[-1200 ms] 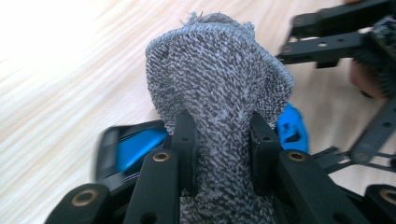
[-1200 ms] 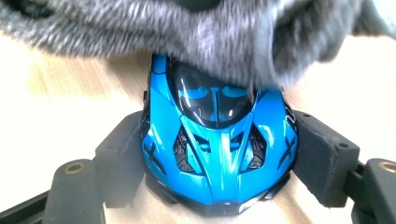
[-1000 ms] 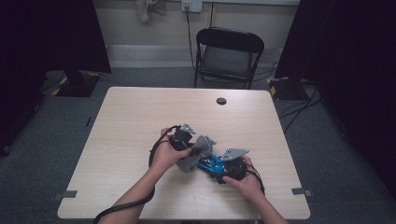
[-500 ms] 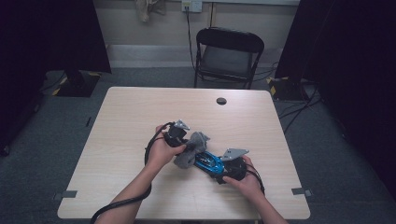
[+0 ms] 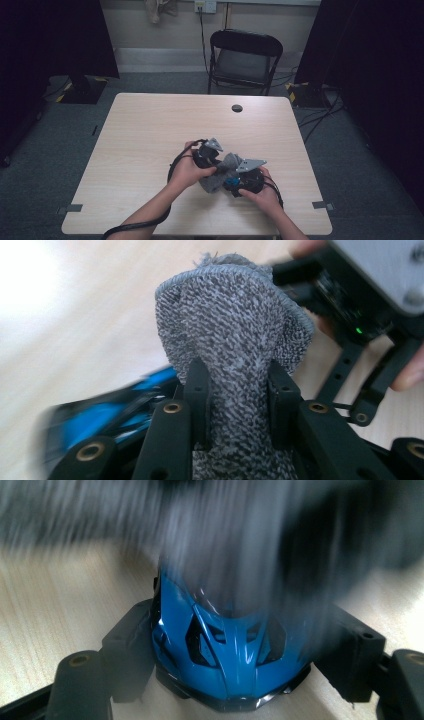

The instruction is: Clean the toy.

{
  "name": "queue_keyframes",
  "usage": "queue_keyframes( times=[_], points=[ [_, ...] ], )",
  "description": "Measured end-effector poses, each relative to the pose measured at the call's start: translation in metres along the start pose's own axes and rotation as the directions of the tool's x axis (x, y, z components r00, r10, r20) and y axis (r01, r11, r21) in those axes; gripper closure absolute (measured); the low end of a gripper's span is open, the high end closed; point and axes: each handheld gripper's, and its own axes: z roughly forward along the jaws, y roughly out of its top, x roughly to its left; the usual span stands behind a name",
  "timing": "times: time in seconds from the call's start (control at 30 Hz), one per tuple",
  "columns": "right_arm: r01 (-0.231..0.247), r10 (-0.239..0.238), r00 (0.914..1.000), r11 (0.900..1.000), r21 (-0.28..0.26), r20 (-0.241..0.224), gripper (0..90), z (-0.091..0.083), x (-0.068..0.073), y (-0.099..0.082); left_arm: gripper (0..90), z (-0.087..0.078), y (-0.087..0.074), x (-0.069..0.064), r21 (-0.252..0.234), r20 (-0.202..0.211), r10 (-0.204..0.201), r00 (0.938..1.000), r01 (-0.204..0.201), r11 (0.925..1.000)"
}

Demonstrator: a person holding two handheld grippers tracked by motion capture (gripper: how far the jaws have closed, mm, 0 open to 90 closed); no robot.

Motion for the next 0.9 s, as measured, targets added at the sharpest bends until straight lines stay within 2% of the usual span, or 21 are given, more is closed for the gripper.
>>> queue_keyframes(
  times=[0.1, 0.13, 0.2, 0.33, 0.4, 0.7, 0.9],
  points=[
    [0.000, 0.000, 1.0000, 1.0000, 0.001, -0.002, 25.7, 0.000, 0.000, 0.000, 69.6, 0.014, -0.005, -0.003, 0.043, -0.024, 0.040, 0.9989, -0.039, 0.9983],
    [0.002, -0.002, 1.0000, 1.0000, 0.001, -0.002, 25.7, 0.000, 0.000, 0.000, 69.7, 0.015, -0.006, -0.002, 0.023, -0.014, 0.011, 0.9998, -0.011, 0.9997],
    [0.001, -0.001, 1.0000, 1.0000, 0.001, -0.003, 25.7, 0.000, 0.000, 0.000, 69.9, 0.013, -0.008, 0.001, 0.008, -0.005, -0.009, 0.9999, 0.009, 0.9999],
    [0.001, -0.001, 1.0000, 1.0000, 0.001, -0.002, 25.7, 0.000, 0.000, 0.000, 69.9, 0.003, -0.010, 0.009, 0.010, -0.047, -0.008, 0.9989, 0.008, 0.9999],
    [0.001, -0.001, 1.0000, 1.0000, 0.001, -0.002, 25.7, 0.000, 0.000, 0.000, 69.9, -0.002, -0.012, 0.015, 0.009, -0.066, -0.021, 0.9976, 0.021, 0.9997],
    [0.001, -0.001, 1.0000, 1.0000, 0.001, -0.002, 25.8, 0.000, 0.000, 0.000, 69.8, -0.016, -0.023, 0.037, -0.019, -0.097, -0.083, 0.9918, 0.082, 0.9965],
    [-0.001, 0.001, 1.0000, 1.0000, 0.001, 0.001, 25.7, 0.000, 0.000, 0.000, 69.8, -0.018, -0.023, 0.042, -0.015, -0.114, -0.087, 0.9896, 0.086, 0.9962]
  ],
)
